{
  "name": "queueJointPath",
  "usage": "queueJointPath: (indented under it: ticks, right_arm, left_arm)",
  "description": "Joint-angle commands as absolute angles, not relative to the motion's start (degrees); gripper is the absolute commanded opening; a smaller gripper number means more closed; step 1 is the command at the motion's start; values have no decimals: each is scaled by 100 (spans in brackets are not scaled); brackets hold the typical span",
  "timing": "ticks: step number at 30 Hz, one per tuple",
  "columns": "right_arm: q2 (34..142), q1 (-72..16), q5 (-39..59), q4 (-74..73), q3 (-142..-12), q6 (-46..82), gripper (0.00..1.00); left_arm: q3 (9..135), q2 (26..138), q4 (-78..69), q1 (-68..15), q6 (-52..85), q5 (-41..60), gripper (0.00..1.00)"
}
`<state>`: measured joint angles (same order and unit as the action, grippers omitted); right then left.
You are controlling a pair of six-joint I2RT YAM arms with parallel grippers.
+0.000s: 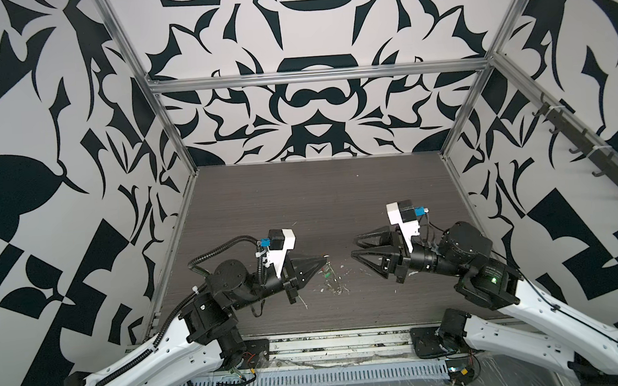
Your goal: Remove the keys from the keyring
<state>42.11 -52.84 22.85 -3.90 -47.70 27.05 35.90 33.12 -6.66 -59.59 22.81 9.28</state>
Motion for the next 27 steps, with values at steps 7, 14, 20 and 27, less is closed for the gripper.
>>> queueJointPath:
  ticks: [7, 14, 20, 27]
  right_arm:
    - [4648, -5309, 2279, -1664, -4247, 3205, 53]
    - [4901, -5407, 2557, -2626, -4078, 3181, 49]
    - [5169, -5482, 2771, -2837, -4191, 3217, 45]
    - [5307, -5564, 2762, -2919, -4314, 3173, 37]
  left_arm:
    - [3313, 3224, -1763, -5950, 2530, 403, 0]
    - [3034, 3229, -2467, -5948, 2663, 461, 0]
    - [2966, 3277, -2704, -5946, 2707, 411, 0]
    - [2916, 3352, -2924, -5945, 2751, 344, 0]
